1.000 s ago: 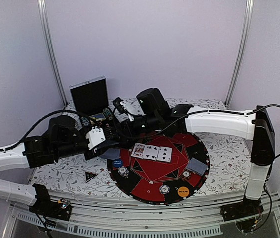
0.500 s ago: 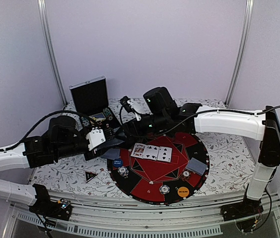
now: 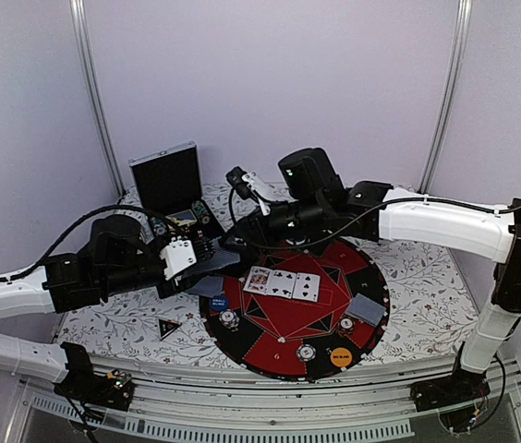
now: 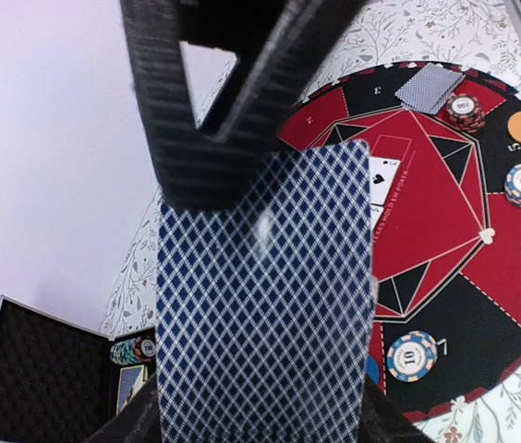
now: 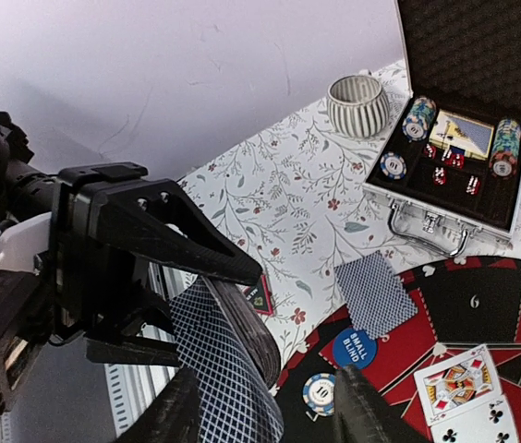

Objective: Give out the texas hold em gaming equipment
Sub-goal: Pick up the poker card from the face-down deck piles.

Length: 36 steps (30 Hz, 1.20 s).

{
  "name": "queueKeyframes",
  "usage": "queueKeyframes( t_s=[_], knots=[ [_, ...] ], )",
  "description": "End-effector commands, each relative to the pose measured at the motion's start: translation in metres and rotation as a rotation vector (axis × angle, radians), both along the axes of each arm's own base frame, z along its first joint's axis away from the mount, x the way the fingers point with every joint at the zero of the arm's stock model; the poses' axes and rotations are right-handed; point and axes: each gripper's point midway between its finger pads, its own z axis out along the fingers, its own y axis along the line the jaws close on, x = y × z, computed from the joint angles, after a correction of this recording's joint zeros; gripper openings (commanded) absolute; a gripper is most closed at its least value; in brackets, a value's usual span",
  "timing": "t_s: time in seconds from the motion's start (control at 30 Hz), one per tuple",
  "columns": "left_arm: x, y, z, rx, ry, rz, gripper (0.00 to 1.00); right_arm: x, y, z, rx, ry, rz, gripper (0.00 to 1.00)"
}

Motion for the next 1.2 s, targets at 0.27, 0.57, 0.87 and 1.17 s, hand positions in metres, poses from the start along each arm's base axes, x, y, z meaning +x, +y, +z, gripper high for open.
queueKeyframes(
  t_s=[0.27,0.57,0.87,1.17],
  knots=[
    [-0.001,-0.003,0.011,-0.03,-0.028,-0.011,0.53,0.003,-0.011,0.009,0.001,-0.005,-0.032,0.36],
    [-0.001,-0.003,0.011,-0.03,-0.028,-0.013,0.53,0.002,-0.006,-0.004,-0.018,0.032,0.007,0.33],
    [-0.001,-0.003,0.011,-0.029,-0.028,-0.012,0.53,-0.001,-0.004,-0.004,-0.017,0.05,0.027,0.13],
    [-0.001,-0.003,0.009,-0.026,-0.025,-0.013,0.54,0.003,-0.025,0.022,0.018,0.019,-0.028,0.02]
  ],
)
